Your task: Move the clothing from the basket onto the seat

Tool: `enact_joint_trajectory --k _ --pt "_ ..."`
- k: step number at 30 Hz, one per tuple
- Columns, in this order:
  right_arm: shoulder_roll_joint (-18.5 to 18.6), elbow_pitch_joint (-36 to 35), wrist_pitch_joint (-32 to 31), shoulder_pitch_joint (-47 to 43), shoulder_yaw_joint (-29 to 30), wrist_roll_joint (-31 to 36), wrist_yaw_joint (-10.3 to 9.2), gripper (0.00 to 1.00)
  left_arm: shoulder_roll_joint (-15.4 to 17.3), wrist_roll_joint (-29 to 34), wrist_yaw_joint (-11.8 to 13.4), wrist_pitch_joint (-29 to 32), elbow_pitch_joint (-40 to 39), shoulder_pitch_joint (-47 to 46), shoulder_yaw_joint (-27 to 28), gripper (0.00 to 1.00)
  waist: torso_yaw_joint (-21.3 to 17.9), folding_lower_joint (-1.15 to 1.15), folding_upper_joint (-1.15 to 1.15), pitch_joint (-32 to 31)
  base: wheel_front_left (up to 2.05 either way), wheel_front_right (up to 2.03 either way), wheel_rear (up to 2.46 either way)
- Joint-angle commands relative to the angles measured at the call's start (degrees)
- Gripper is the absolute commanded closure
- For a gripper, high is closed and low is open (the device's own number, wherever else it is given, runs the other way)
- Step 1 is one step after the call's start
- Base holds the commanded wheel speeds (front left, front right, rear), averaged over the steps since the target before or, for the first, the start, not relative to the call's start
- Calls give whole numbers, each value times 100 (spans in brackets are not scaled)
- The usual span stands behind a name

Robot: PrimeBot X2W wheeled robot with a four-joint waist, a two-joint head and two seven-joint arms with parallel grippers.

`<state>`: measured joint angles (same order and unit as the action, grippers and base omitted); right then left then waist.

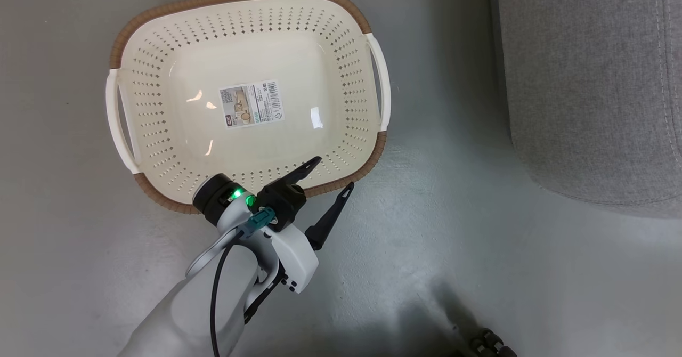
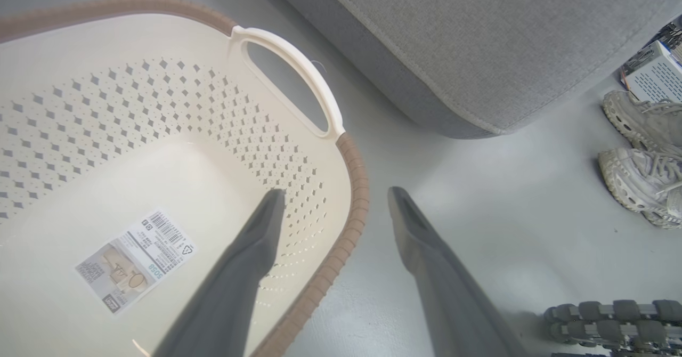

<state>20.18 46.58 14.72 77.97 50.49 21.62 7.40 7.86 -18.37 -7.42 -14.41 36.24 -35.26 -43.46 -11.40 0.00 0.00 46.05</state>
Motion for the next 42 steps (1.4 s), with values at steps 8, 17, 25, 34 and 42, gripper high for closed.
enact_joint_trajectory --k 8,17,25,34,42 --pt "190 1284 28 40 -886 -711 9 100 -87 -96 11 -58 19 -28 182 0 97 0 0 -59 0 0 0" --pt "133 1386 28 -346 -1959 -1747 9 80 -257 -103 2 -59 17 -12 187 0 202 0 0 -271 0 0 0" --pt "62 949 28 -1119 -2371 -2290 9 0 -337 -138 -4 -59 -14 60 204 0 281 0 0 -635 0 0 0" --pt "59 986 28 -1809 -2821 -2612 9 0 -406 -252 -6 -59 -87 282 207 0 404 0 0 -1293 0 0 0" --pt "-48 911 28 -2442 -3279 -2971 9 0 -444 -332 -6 -59 -158 522 521 0 526 0 0 -1844 0 0 0"
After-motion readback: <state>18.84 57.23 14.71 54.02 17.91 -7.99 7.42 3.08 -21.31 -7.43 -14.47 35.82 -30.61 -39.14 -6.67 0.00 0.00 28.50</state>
